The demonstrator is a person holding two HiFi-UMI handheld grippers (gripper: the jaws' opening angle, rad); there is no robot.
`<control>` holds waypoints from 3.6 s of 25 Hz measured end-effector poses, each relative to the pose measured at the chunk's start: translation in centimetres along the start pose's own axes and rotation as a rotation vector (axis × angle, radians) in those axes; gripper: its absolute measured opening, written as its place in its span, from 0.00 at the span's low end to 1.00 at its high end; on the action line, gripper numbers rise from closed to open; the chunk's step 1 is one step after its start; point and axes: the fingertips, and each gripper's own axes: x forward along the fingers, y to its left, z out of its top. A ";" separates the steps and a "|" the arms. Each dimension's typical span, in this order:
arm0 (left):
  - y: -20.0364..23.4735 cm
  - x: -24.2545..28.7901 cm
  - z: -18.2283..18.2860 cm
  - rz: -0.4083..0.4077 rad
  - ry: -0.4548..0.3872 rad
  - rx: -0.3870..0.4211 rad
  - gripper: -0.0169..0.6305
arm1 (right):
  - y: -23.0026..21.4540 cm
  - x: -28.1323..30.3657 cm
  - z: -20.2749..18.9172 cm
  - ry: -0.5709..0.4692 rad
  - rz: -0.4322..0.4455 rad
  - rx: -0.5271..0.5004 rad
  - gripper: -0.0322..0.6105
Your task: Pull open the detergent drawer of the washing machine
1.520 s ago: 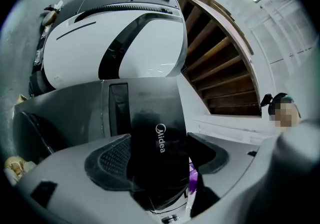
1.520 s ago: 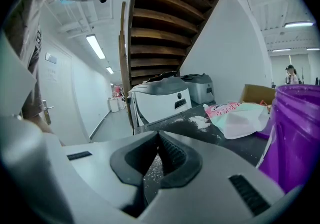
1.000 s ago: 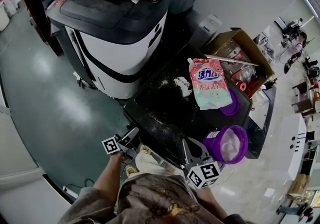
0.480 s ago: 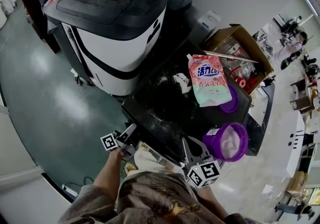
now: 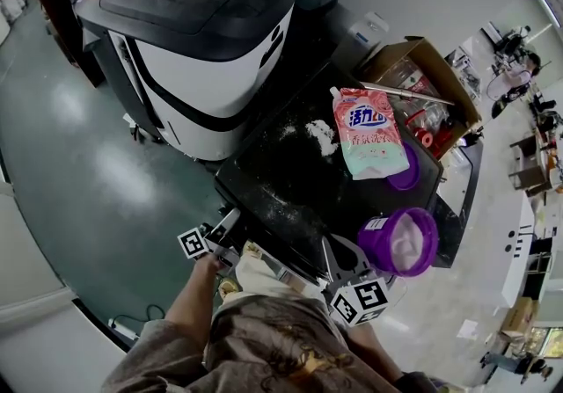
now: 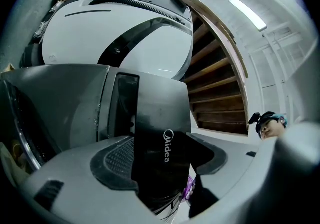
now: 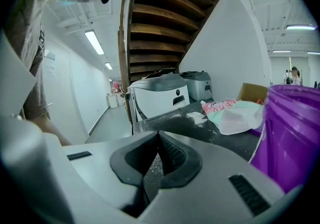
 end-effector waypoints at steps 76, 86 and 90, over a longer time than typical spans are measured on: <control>-4.4 -15.4 -0.4 0.232 0.036 0.091 0.43 | 14.9 -1.0 -2.1 0.038 0.127 -0.030 0.05; -9.3 -15.7 2.2 0.316 0.066 0.290 0.43 | 14.5 0.4 -1.0 0.001 0.196 -0.023 0.05; -13.9 -14.2 2.7 0.312 0.056 0.386 0.43 | 13.4 0.4 -0.4 -0.025 0.211 -0.008 0.05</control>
